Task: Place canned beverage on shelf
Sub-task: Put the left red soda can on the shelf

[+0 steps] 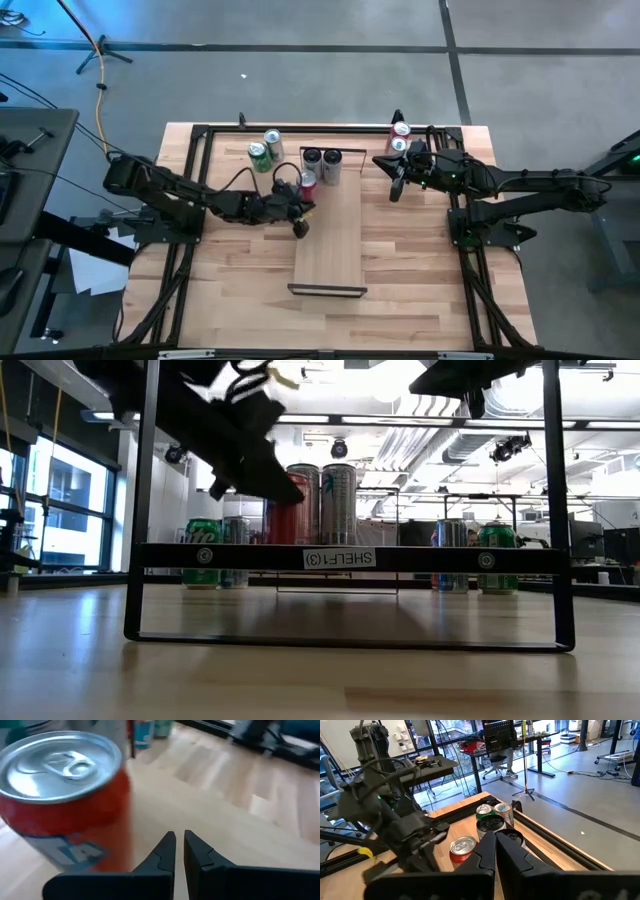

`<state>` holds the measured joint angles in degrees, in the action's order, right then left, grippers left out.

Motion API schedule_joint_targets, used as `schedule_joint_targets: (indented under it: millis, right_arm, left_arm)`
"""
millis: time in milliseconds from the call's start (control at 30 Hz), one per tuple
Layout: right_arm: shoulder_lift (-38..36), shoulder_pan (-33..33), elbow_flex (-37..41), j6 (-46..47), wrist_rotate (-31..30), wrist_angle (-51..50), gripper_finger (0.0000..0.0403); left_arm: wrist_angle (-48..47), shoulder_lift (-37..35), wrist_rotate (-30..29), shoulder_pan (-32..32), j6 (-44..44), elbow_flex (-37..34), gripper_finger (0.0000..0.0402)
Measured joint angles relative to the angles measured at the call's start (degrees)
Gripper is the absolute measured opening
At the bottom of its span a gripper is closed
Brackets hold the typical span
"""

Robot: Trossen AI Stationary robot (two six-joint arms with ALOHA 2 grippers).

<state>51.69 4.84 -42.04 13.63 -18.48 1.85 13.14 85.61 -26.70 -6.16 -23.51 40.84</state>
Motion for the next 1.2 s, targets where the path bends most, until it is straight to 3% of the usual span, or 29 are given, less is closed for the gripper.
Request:
schedule_joint_targets:
  millis: [133,333,467,667,967,1200]
  right_arm:
    - [0.00,0.00,0.00,-0.15,0.00,0.00,0.0000]
    - [0.00,0.00,0.00,-0.17,0.00,-0.02,0.0000]
    - [-0.01,0.00,0.00,-0.17,0.00,-0.02,0.0000]
    - [0.01,0.01,0.00,-0.17,-0.02,-0.17,0.0000]
    - [0.01,0.00,0.00,0.89,-0.02,-0.17,0.0000]
    - [0.01,0.00,0.00,0.90,-0.02,-0.17,0.0000]
  left_arm:
    - [-2.75,-6.14,-0.34,-1.29,4.03,0.00,0.0000]
    - [-15.59,-17.31,-10.79,-0.08,5.64,-1.41,0.0000]
    - [-15.23,-21.01,-8.14,3.13,2.99,-6.81,0.0000]
    - [-4.90,-19.76,-0.20,7.83,1.20,-13.05,0.0000]
    - [4.86,-13.13,8.18,12.16,4.42,-13.57,0.0000]
    - [5.78,-10.66,9.11,12.58,3.21,-13.53,0.0000]
